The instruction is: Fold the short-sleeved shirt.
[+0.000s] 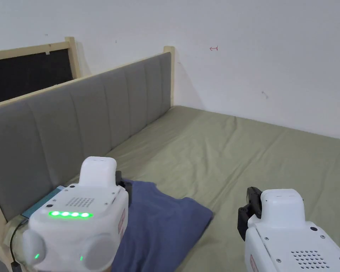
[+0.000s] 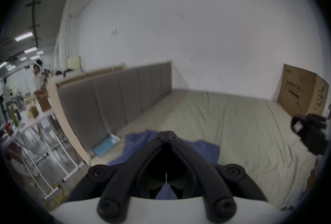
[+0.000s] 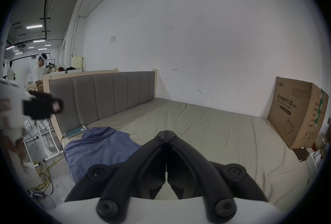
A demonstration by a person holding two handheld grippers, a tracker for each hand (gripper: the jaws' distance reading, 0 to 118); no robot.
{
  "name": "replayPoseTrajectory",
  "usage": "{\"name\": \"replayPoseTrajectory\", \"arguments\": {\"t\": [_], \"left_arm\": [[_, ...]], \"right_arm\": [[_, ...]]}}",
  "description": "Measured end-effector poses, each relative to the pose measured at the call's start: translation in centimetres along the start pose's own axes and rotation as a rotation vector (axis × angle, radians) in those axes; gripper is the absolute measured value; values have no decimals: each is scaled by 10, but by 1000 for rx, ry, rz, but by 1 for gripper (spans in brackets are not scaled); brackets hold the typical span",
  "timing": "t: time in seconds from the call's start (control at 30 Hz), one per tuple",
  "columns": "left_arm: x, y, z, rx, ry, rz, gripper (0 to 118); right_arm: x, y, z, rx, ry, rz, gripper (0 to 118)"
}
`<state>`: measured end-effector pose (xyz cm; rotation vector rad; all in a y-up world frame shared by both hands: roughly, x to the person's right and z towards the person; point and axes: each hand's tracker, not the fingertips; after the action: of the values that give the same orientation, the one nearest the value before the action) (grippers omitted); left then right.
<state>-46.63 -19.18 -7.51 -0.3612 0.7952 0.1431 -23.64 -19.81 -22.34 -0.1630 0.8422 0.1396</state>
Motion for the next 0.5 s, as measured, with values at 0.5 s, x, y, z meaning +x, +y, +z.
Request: {"name": "replayPoseTrajectory", "arguments": {"t": [0.5], "left_arm": [[-13, -105, -214, -658, -8, 101, 10]], "right_arm": [[20, -30, -20, -153, -40, 0, 0]]}}
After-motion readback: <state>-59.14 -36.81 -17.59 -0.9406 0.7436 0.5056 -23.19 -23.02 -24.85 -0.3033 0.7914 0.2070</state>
